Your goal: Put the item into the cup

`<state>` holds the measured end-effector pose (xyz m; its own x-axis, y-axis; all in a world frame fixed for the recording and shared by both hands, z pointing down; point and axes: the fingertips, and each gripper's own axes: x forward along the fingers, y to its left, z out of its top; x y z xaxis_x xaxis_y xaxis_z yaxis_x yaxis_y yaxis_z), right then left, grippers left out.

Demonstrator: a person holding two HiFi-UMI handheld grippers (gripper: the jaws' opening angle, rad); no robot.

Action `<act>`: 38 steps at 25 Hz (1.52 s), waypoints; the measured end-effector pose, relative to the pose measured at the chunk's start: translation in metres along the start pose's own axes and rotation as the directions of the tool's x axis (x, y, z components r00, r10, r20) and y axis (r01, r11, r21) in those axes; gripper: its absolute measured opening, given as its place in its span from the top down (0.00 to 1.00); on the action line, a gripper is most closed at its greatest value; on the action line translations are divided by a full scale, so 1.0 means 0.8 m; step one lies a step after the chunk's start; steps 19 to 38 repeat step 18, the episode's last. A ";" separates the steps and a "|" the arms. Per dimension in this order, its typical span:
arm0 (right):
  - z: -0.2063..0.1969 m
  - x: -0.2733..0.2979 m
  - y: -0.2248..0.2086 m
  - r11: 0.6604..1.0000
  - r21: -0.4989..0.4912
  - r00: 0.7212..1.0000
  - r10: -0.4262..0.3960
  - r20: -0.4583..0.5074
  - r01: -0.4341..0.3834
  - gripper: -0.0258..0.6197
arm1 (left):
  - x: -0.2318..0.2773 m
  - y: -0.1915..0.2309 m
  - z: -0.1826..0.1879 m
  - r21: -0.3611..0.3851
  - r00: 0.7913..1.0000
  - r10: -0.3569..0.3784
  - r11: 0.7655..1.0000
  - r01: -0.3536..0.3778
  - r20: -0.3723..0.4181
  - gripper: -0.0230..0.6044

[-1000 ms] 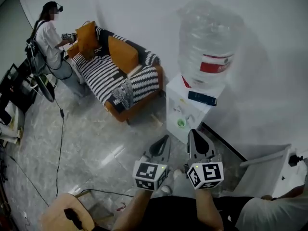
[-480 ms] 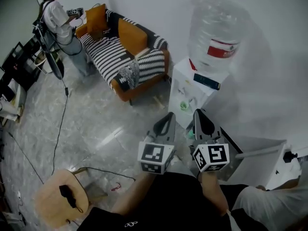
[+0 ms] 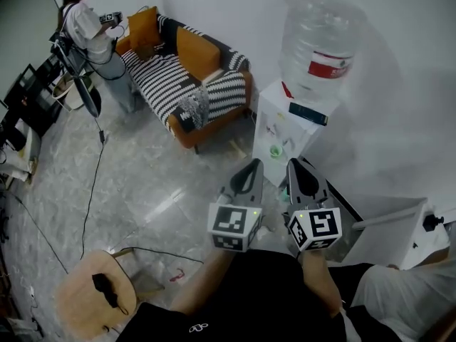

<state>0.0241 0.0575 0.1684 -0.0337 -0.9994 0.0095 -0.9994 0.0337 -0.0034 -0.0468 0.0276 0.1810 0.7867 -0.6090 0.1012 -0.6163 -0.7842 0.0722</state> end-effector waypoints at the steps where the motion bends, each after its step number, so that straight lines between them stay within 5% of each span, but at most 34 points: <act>1: -0.001 -0.001 0.001 1.000 -0.002 1.000 0.001 -0.001 -0.001 0.95 | -0.001 -0.001 0.000 0.000 1.000 -0.002 1.000 0.002 0.002 0.94; 38: 0.001 0.003 0.018 0.999 -0.030 1.000 0.023 0.003 -0.023 0.95 | -0.008 0.010 0.003 -0.016 1.000 0.009 1.000 -0.008 0.029 0.94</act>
